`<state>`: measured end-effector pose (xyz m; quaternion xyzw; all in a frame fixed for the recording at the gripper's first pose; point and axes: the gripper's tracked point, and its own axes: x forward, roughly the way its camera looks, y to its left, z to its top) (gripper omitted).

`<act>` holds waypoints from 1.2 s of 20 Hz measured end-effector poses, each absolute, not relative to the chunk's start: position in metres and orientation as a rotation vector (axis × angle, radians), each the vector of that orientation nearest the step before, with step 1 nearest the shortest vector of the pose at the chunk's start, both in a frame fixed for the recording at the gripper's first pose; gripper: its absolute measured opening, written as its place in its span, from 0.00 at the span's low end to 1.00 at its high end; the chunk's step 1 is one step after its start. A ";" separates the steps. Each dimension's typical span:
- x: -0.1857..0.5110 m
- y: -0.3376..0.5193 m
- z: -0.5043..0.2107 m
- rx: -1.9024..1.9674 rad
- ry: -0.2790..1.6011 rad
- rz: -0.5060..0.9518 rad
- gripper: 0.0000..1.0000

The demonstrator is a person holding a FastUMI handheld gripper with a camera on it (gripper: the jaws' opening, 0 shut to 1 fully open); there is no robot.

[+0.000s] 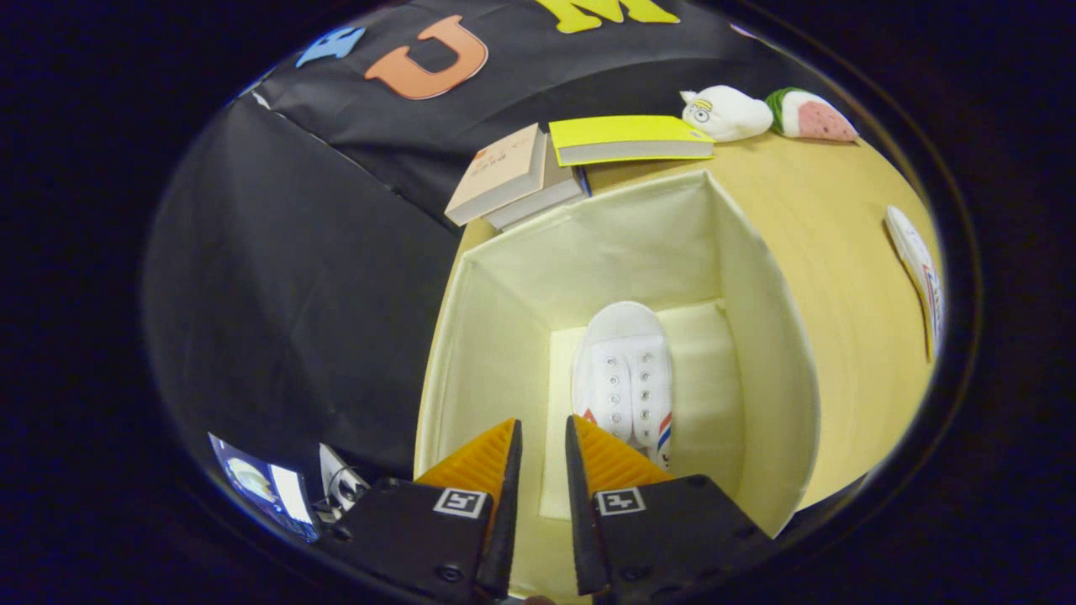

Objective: Open the storage box then place both shoes into the box .Put the left shoe in first, then the right shoe, with the right side of both shoes facing outward in a uniform manner.

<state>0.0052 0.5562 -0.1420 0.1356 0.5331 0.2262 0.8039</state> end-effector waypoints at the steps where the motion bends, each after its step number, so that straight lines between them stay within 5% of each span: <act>1: 0.003 0.554 -0.136 0.275 1.126 0.503 0.44; 5: -0.001 0.541 -0.111 0.192 1.013 0.557 0.83; 13: 0.005 0.502 -0.017 0.004 0.654 0.583 0.95; 24: 0.016 0.351 0.050 -0.092 0.401 0.477 0.99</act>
